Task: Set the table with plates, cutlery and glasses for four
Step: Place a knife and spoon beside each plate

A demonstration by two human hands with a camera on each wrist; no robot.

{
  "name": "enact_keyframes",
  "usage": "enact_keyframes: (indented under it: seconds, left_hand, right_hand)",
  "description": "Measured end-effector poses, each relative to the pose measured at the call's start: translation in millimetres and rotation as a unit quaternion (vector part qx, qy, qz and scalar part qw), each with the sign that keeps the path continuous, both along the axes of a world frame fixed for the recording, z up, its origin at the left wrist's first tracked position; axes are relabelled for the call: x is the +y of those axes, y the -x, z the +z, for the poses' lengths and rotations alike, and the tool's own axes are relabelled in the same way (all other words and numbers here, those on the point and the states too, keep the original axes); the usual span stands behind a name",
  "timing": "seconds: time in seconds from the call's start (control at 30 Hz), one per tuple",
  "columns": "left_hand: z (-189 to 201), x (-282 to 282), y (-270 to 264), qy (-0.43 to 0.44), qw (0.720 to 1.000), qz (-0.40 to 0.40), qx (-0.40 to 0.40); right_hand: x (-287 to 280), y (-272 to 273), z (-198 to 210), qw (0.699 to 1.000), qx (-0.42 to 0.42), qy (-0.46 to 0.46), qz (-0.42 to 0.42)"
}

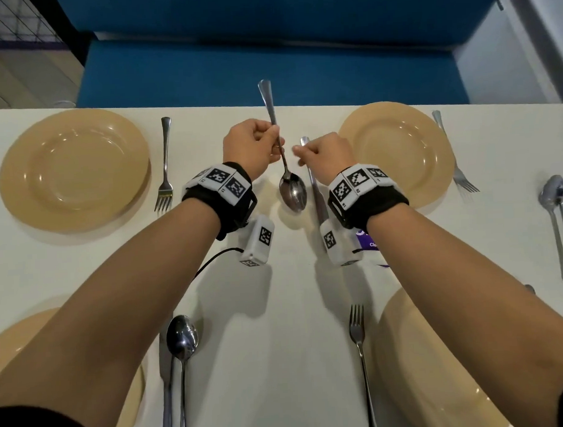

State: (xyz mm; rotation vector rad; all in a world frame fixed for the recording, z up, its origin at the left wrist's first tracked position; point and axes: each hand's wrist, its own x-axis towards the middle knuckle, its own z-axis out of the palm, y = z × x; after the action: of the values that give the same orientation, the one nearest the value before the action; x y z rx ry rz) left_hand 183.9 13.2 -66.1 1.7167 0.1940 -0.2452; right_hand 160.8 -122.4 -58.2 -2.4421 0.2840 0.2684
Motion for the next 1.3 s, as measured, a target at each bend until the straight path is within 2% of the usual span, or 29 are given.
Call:
enact_keyframes:
  seconds: [0.07, 0.17, 0.3, 0.47, 0.8, 1.3]
  left_hand:
    - [-8, -4, -2, -0.047, 0.998, -0.005, 0.041]
    - [-25, -13, -2, -0.142, 0.986, -0.048, 0.071]
    - [-42, -26, -3, -0.224, 0.964, -0.095, 0.107]
    - [-42, -38, -11, -0.284, 0.95, -0.092, 0.089]
    - [-36, -47, -14, -0.332, 0.933, -0.123, 0.063]
    - [-36, -65, -42, -0.286, 0.954, -0.083, 0.036]
  right_hand:
    - [-8, 2, -9, 0.998, 0.019, 0.059, -0.022]
    - [-10, 11, -23, 0.991, 0.055, 0.124, 0.01]
    - [-11, 17, -34, 0.992, 0.041, 0.119, 0.007]
    - [-11, 12, -38, 0.994, 0.024, 0.109, 0.009]
    - [-11, -11, -43, 0.992, 0.007, 0.128, -0.007]
    - [-17, -38, -52, 0.983, -0.007, 0.186, 0.001]
